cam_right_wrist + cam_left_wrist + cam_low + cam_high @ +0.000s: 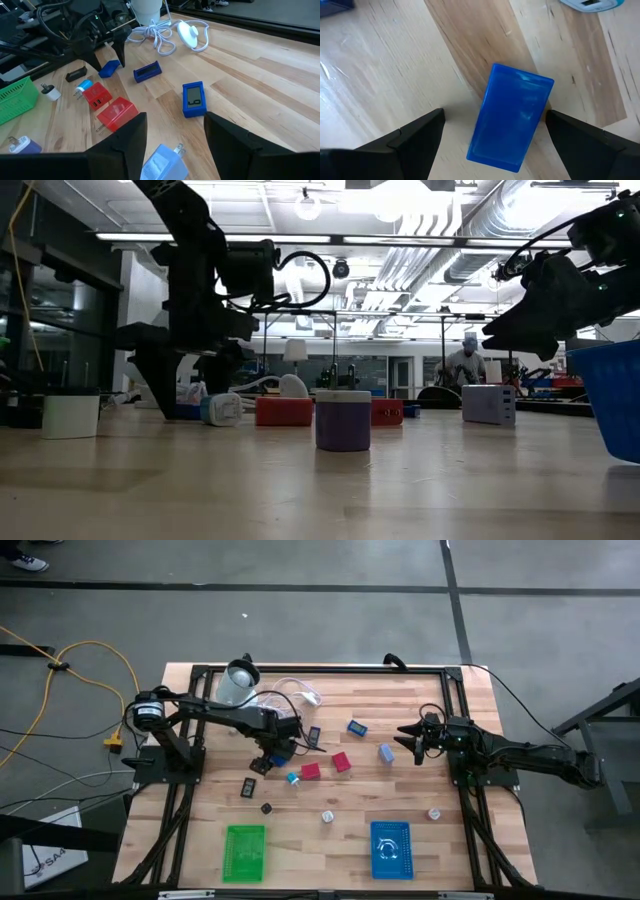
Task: Pick & Place Office items
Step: Put the left blue digital clock into the green bin
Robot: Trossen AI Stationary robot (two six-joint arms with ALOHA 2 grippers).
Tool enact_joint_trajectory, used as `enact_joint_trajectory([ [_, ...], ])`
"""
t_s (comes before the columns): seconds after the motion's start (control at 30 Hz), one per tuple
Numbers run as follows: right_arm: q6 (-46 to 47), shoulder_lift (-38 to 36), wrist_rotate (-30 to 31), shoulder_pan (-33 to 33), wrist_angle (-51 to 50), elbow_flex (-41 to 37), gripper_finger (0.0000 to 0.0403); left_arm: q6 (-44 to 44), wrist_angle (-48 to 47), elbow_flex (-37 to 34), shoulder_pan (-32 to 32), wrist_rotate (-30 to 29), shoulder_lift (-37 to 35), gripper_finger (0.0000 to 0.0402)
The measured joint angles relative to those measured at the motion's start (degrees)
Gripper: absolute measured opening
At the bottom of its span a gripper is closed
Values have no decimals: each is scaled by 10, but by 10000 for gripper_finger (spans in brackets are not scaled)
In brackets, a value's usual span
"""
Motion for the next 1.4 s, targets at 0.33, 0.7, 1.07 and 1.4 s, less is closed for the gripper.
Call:
enact_joint_trajectory([
  [0.33, 0, 0, 0, 0, 0, 0, 184, 0, 0, 0, 0, -1, 0, 344],
  [0.7, 0, 0, 0, 0, 0, 0, 184, 1, -5, -1, -14, -3, -14, 344],
  [1.07, 0, 0, 0, 0, 0, 0, 184, 4, -6, -1, -23, -2, -14, 289],
  [1.4, 0, 0, 0, 0, 0, 0, 184, 4, -6, -1, -23, -1, -14, 217],
])
